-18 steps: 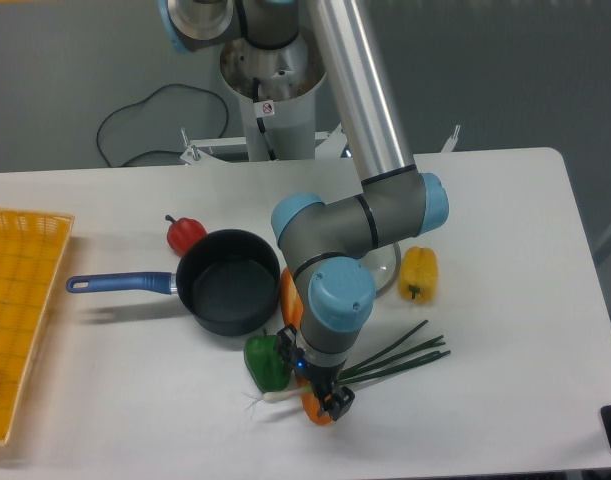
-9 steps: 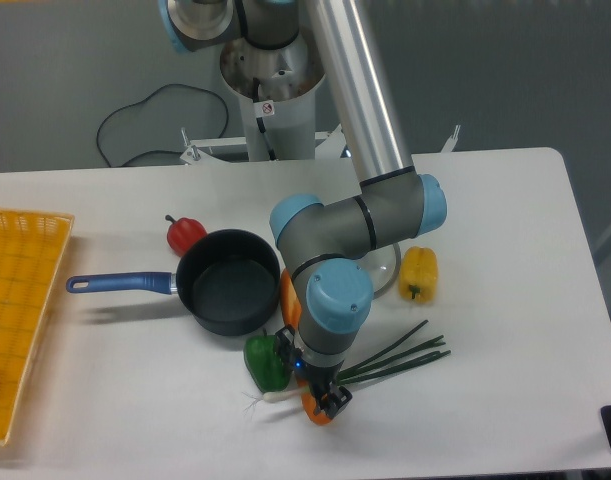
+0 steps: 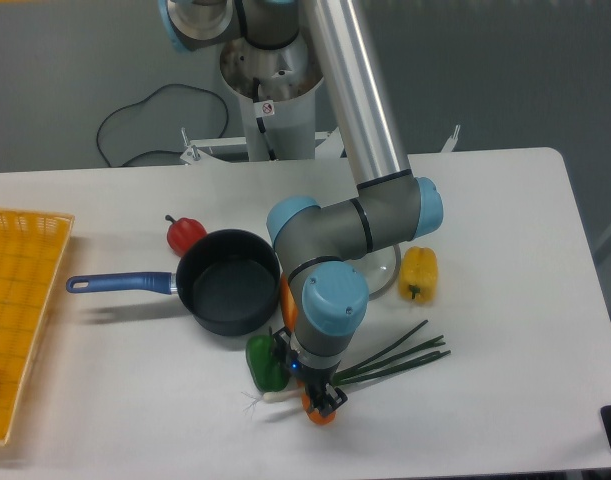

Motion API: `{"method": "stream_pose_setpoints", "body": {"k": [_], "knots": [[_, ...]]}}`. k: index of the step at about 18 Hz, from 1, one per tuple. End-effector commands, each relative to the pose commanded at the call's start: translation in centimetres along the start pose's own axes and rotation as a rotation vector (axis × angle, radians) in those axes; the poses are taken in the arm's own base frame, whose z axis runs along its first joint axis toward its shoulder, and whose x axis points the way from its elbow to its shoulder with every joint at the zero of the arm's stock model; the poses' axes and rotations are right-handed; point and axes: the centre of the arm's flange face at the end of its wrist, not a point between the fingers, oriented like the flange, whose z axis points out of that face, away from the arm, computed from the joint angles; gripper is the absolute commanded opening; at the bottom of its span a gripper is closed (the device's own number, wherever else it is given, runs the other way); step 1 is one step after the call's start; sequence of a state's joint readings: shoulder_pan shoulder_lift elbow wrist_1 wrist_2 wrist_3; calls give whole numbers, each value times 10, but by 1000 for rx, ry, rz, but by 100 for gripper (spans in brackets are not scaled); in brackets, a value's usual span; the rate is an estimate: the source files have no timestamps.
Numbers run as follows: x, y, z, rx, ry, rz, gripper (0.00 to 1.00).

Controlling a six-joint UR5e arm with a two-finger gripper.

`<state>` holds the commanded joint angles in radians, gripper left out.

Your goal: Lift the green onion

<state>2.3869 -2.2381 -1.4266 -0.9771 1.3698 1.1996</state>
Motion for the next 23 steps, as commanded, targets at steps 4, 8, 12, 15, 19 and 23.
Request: {"method": "stream_pose_setpoints", "body": {"k": [4, 8, 12, 15, 19, 23], "knots": [[0, 0, -1, 1, -1, -14, 37], [-1, -1, -1, 1, -3, -19, 27], [-3, -2, -3, 4, -6, -26, 26], [-4, -2, -10, 10, -16, -39, 25], [-6, -2, -30, 21, -42, -41, 25], [-7, 2, -58, 37, -72, -51, 25]]}}
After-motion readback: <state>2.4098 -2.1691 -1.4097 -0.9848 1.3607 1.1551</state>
